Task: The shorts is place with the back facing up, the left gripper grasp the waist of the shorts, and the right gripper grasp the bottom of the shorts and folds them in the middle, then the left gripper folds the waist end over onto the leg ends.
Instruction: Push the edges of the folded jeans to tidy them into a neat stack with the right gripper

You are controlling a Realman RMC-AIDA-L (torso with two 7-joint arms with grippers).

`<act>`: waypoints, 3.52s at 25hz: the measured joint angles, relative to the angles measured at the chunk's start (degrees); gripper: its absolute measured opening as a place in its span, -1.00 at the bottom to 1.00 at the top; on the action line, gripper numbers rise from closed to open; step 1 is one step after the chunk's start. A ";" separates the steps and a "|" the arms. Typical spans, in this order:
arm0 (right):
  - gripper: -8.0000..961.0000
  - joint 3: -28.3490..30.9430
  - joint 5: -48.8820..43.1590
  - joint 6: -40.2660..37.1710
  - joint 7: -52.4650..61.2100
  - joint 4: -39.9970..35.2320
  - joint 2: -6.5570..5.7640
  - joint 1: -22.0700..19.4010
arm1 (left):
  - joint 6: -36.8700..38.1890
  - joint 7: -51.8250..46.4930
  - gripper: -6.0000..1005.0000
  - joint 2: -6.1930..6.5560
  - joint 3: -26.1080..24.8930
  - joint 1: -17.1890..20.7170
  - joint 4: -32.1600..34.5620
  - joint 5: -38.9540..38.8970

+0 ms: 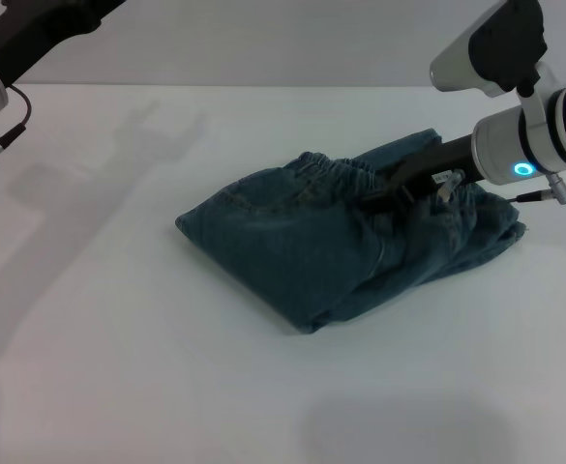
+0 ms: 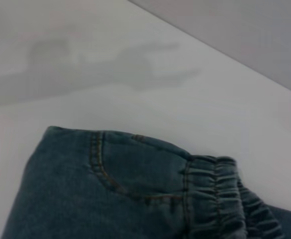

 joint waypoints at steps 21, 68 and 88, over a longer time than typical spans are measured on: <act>0.07 2.12 6.79 -13.30 -2.36 -8.84 -0.37 -4.67 | 0.02 0.00 0.68 0.08 0.16 -0.43 -0.80 -0.69; 0.07 -6.93 8.66 1.87 -5.44 -5.58 -0.25 -7.98 | 0.79 -0.23 0.68 0.14 0.18 -0.43 -1.59 -0.66; 0.07 -2.93 13.42 -35.60 -4.47 -18.04 -1.43 -4.84 | 2.25 -0.59 0.68 0.26 0.38 -0.43 -1.08 -0.66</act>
